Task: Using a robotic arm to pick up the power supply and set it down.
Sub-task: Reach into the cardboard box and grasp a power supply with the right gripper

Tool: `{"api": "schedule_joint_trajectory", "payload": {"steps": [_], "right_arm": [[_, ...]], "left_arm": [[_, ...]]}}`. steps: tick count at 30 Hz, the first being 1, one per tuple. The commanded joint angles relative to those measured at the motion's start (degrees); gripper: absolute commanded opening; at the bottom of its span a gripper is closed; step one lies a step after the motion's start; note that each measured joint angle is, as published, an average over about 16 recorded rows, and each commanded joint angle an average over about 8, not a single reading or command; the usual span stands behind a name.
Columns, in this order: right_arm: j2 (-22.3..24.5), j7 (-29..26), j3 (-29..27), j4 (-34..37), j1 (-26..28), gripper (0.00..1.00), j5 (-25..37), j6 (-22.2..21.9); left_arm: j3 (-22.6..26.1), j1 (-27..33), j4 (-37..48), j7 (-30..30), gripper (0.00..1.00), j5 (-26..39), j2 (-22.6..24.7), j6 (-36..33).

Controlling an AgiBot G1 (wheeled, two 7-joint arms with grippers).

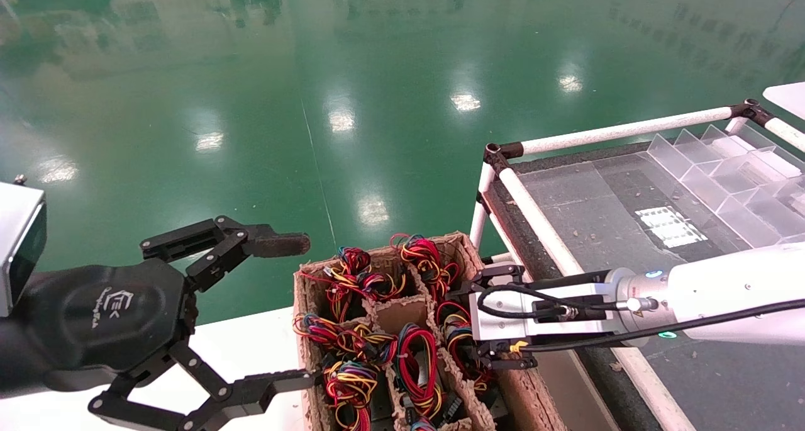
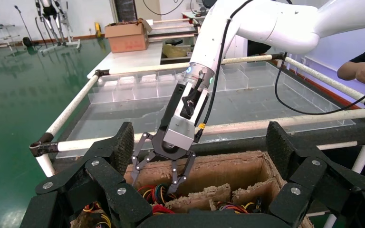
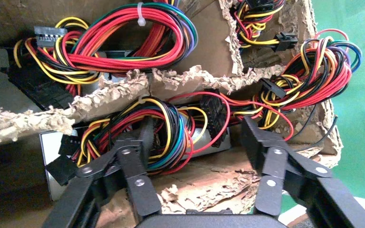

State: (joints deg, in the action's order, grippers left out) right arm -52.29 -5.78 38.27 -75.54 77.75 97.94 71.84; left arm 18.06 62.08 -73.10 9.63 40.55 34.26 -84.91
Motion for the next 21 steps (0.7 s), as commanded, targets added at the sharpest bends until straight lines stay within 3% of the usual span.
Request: {"api": "schedule_joint_trajectory", "payload": {"steps": [1, 21], "right_arm": [[-0.08, 0.08, 0.08, -0.1, -0.01, 0.0, 0.22, -0.1], [0.0, 1.34, 0.1, 0.56, -0.4, 0.0, 0.32, -0.55]], "left_arm": [[0.0, 0.0, 0.0, 0.0, 1.0, 0.0, 0.0, 0.0], [0.04, 0.01, 0.0, -0.02, 1.0, -0.03, -0.02, 0.02]]}}
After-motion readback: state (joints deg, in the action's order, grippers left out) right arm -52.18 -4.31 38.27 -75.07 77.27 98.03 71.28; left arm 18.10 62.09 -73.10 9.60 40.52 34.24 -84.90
